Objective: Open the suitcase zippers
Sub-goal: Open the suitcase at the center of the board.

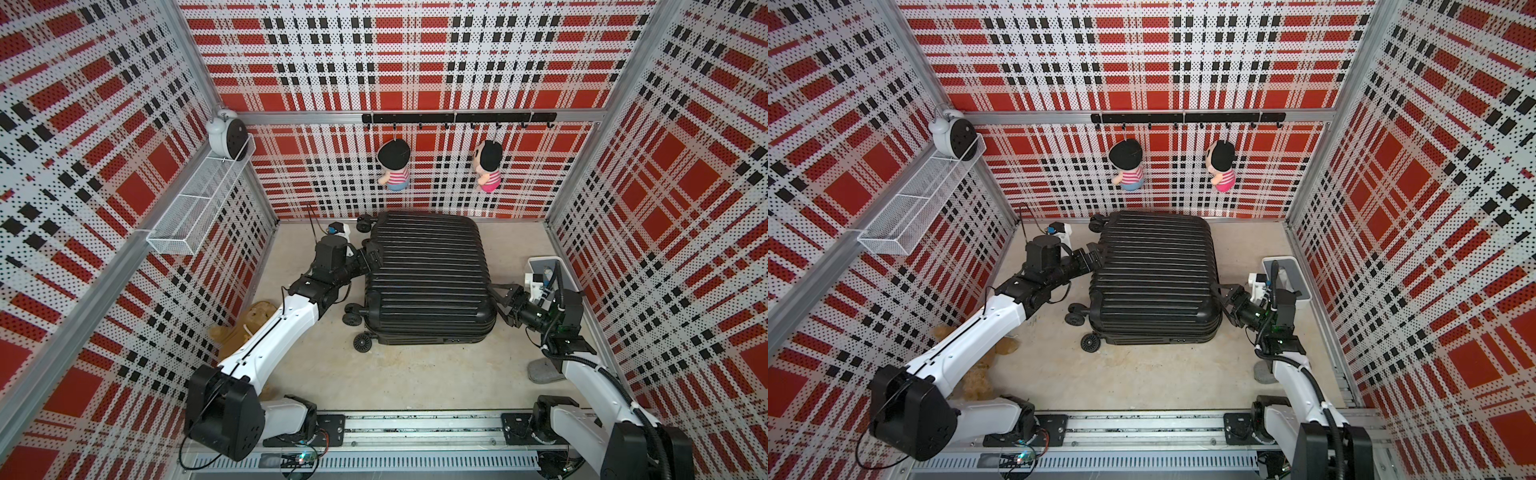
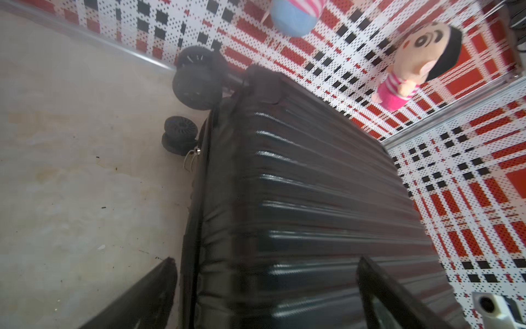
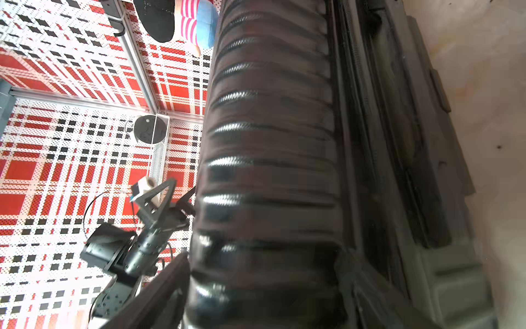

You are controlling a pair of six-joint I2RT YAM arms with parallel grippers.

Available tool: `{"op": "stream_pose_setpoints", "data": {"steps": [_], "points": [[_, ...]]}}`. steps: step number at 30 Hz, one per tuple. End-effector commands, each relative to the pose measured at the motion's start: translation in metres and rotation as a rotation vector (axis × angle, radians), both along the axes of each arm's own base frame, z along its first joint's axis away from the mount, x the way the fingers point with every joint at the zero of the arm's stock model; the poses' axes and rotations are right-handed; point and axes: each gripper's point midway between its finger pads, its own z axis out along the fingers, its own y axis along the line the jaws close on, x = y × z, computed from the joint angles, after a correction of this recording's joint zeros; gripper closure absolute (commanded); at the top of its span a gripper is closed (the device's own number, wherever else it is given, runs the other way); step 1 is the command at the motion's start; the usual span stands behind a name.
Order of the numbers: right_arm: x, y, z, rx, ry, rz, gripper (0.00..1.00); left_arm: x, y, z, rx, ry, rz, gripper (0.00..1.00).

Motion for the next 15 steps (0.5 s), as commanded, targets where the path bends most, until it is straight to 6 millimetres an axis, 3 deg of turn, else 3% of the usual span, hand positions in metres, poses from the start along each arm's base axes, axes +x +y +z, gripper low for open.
{"op": "stream_pose_setpoints", "data": {"steps": [1, 10, 15], "points": [[-0.030, 0.006, -0.039, 0.013, 0.156, 0.047, 0.15, 0.014, -0.007, -0.010, -0.002, 0.006, -0.038, 0.00], [-0.081, 0.015, -0.041, 0.026, 0.191, 0.108, 0.14, 0.027, -0.017, -0.039, -0.003, 0.061, -0.070, 0.01], [-0.094, 0.017, -0.057, 0.041, 0.234, 0.113, 0.00, 0.028, -0.021, -0.046, -0.008, 0.072, -0.081, 0.02]]}}
